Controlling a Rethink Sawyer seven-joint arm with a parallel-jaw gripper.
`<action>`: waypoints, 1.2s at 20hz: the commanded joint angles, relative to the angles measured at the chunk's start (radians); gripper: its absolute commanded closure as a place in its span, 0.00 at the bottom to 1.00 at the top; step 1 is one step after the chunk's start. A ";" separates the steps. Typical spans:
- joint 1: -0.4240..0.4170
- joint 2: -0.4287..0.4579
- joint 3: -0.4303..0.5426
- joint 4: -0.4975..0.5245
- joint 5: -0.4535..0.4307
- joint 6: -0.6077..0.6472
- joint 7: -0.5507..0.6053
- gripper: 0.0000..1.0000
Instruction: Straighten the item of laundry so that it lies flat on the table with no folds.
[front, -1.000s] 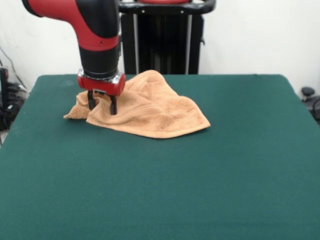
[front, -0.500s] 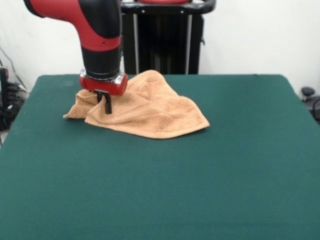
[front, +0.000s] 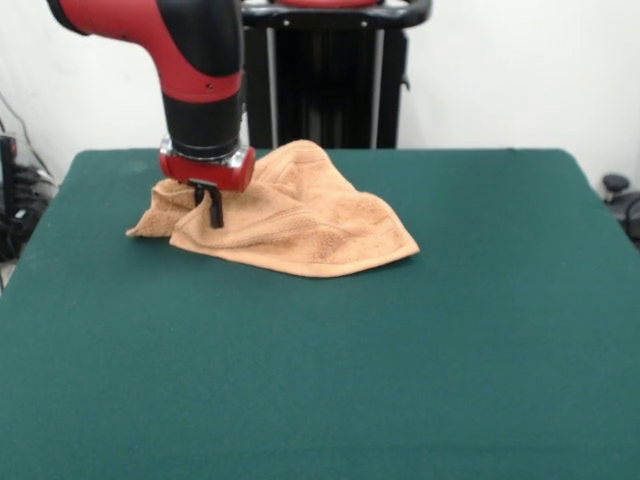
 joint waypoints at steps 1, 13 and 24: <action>0.036 -0.004 0.095 -0.013 -0.021 -0.008 0.067 1.00; 0.036 -0.015 0.110 -0.096 -0.019 0.063 0.015 1.00; 0.060 0.017 0.099 -0.168 -0.013 0.084 0.020 1.00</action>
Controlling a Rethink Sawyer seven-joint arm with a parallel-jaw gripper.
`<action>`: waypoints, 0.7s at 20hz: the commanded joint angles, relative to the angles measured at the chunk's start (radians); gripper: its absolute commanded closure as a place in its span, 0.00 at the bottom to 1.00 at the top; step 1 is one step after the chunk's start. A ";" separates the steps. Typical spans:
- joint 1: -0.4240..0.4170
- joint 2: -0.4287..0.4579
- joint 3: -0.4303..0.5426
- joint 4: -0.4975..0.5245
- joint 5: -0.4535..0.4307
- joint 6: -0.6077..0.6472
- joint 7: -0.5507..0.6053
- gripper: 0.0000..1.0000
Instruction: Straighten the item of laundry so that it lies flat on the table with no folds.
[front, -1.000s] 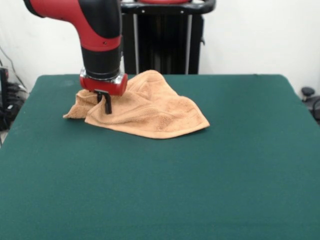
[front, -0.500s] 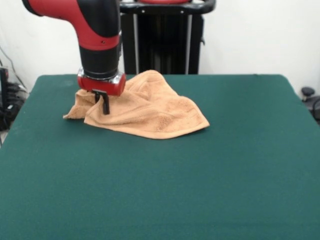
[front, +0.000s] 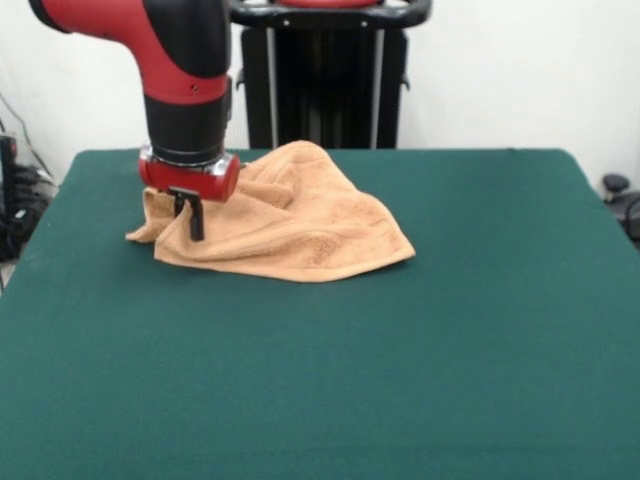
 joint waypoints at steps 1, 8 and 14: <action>0.050 0.026 0.098 -0.101 -0.013 0.086 0.019 1.00; 0.056 0.049 0.103 -0.149 -0.003 0.123 0.012 1.00; 0.064 0.093 0.111 -0.201 -0.003 0.127 0.014 1.00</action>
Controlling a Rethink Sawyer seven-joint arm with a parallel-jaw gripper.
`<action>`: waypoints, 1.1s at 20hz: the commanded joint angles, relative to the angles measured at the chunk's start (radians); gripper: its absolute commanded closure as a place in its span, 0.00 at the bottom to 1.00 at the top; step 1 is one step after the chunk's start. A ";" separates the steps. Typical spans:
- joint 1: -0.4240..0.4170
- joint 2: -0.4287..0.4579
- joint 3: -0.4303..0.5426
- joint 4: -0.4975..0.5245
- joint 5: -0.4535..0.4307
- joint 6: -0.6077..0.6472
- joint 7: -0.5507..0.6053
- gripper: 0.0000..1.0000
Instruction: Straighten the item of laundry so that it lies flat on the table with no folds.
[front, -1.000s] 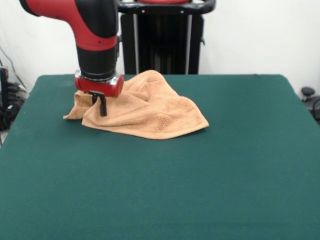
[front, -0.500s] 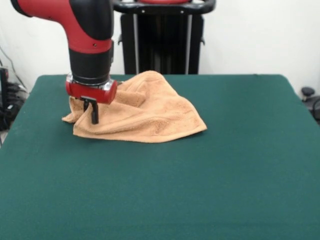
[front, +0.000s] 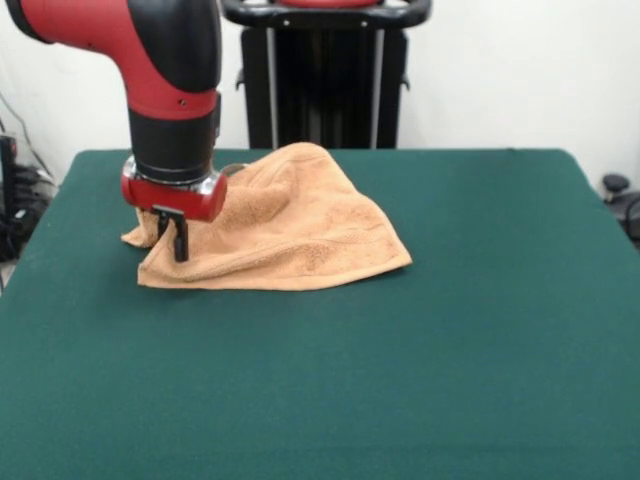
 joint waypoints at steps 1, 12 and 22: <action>0.045 0.067 0.114 -0.107 -0.004 0.087 0.014 1.00; 0.047 0.171 0.176 -0.210 -0.050 0.070 -0.068 1.00; 0.087 0.108 0.168 -0.207 -0.050 0.148 -0.045 1.00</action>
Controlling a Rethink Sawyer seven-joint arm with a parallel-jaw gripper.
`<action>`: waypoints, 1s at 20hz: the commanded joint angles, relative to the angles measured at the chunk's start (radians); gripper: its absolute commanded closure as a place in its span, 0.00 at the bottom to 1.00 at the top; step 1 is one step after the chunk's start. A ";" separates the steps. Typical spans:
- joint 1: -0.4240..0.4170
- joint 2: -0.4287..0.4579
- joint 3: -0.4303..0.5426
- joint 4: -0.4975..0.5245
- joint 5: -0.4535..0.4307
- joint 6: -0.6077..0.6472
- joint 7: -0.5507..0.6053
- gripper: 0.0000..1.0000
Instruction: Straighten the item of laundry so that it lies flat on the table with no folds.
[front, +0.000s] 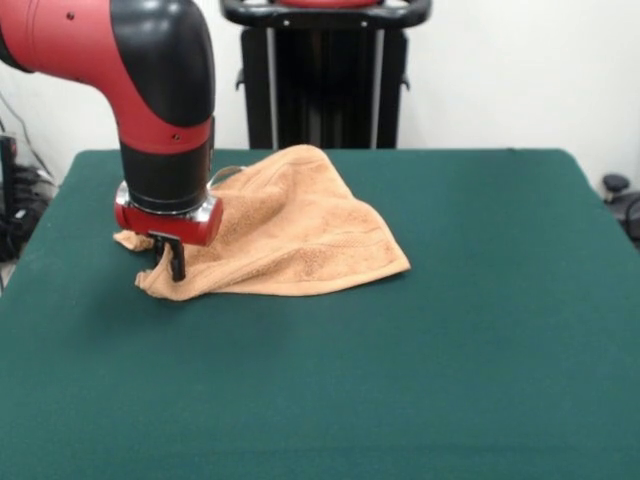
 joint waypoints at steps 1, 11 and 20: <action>0.061 0.036 0.162 -0.061 -0.034 0.002 -0.043 1.00; 0.059 -0.044 0.155 -0.013 -0.012 0.101 -0.055 1.00; 0.052 -0.092 0.165 0.006 -0.006 0.162 -0.064 1.00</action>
